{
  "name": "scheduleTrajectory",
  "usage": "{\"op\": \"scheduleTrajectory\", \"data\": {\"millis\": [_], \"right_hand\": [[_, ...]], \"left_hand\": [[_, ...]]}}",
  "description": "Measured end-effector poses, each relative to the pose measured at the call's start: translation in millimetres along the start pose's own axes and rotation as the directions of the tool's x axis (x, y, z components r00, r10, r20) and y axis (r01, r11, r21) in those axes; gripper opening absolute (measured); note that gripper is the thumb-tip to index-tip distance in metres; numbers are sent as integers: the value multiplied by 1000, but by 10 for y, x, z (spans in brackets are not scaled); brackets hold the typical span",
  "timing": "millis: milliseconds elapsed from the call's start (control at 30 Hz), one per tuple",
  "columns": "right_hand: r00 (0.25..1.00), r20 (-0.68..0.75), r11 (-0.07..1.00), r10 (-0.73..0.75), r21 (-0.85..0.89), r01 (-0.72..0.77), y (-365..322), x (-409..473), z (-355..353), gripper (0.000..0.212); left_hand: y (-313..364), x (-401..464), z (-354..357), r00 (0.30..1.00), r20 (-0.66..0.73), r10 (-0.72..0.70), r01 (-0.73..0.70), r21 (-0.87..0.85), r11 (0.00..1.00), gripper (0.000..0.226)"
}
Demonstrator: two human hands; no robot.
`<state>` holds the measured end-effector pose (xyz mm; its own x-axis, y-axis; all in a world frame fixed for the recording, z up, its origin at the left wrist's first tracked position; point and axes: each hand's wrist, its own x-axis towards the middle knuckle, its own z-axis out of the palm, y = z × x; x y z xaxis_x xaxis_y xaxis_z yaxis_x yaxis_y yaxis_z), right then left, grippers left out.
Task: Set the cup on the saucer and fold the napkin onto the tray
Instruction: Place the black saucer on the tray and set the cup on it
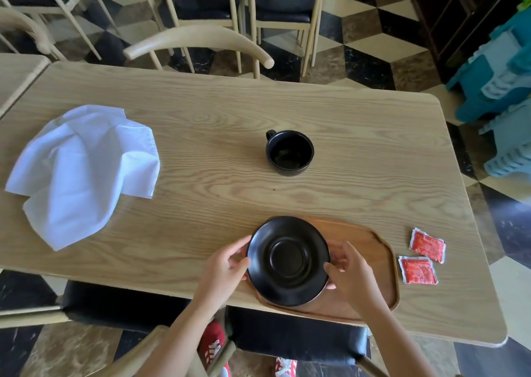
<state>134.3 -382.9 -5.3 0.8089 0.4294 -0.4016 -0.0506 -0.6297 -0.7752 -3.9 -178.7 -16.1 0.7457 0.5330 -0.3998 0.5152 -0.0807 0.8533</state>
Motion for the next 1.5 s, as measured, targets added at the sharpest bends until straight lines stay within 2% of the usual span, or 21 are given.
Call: {"op": "scheduleTrajectory", "data": {"millis": [67, 133, 267, 367, 467, 533, 633, 733, 800, 900, 967, 1000, 1067, 1100, 1133, 1200, 1267, 1300, 1400, 1500], "right_hand": [[999, -31, 998, -21, -62, 19, -22, 52, -75, 24], [991, -119, 989, -57, -146, 40, -87, 157, -165, 19], [969, -132, 944, -209, -284, 165, -448, 521, -216, 48], [928, -5, 798, -373, -511, 318, -765, 799, -139, 62], [898, 142, 670, -416, -620, 408, -909, 1020, -74, 66], [879, 218, 586, -423, -674, 449, -904, 1126, -53, 64], [855, 275, 525, -439, -694, 492, -831, 1214, -90, 60], [816, 273, 531, -509, -647, 547, -761, 1260, -171, 55], [797, 226, 563, -561, -602, 567, -738, 1280, -226, 48], [810, 160, 639, -564, -537, 551, -707, 1300, -270, 39], [814, 131, 677, -566, -490, 549, -690, 1306, -256, 36], [816, 101, 705, -569, -450, 548, -690, 1311, -236, 38], [858, -29, 822, -512, -307, 480, -716, 1337, -185, 49], [894, -105, 888, -435, -215, 407, -738, 1365, -162, 56], [931, -152, 941, -333, -125, 316, -762, 1399, -144, 60], [986, -106, 991, -132, -8, 131, -788, 1477, -108, 62], [1000, 22, 993, -6, 121, 4, -788, 1534, -63, 56], [997, 66, 978, 35, 203, -47, -798, 1547, -38, 51], [992, 79, 921, 99, 369, -121, -848, 1550, 9, 44], [994, 36, 907, 101, 407, -107, -907, 1475, -13, 44]], "left_hand": [[18, 88, -97, 995, 47, 90, -98, 204, 974, 37], [113, 255, -238, 974, 91, 208, -227, 350, 909, 35], [528, 741, -431, 882, 137, 450, -440, 582, 684, 47], [862, 1092, -347, 813, 246, 528, -524, 706, 477, 60], [1024, 1322, -189, 796, 367, 482, -575, 707, 411, 66], [1022, 1394, -109, 796, 393, 461, -579, 716, 389, 62], [941, 1430, -60, 801, 339, 494, -564, 705, 430, 50], [894, 1388, -4, 770, 316, 554, -597, 664, 450, 43], [867, 1296, 71, 726, 330, 603, -643, 636, 426, 41], [808, 1147, 142, 691, 326, 645, -678, 600, 424, 42], [800, 1121, 116, 680, 247, 690, -680, 565, 468, 40], [806, 1140, 92, 696, 156, 701, -652, 546, 526, 40], [824, 1223, 39, 770, -79, 633, -522, 490, 698, 43], [832, 1278, 20, 825, -162, 542, -431, 442, 787, 49], [848, 1333, 11, 891, -182, 416, -332, 365, 870, 56], [892, 1435, 22, 986, -64, 155, -143, 158, 977, 65], [924, 1509, 60, 999, 53, -1, 2, -22, 1000, 60], [931, 1529, 76, 997, 71, -26, 32, -86, 996, 56], [927, 1549, 94, 1000, 28, -5, 10, -189, 982, 44], [967, 1453, 75, 1000, 20, -5, 10, -232, 973, 40]]}}
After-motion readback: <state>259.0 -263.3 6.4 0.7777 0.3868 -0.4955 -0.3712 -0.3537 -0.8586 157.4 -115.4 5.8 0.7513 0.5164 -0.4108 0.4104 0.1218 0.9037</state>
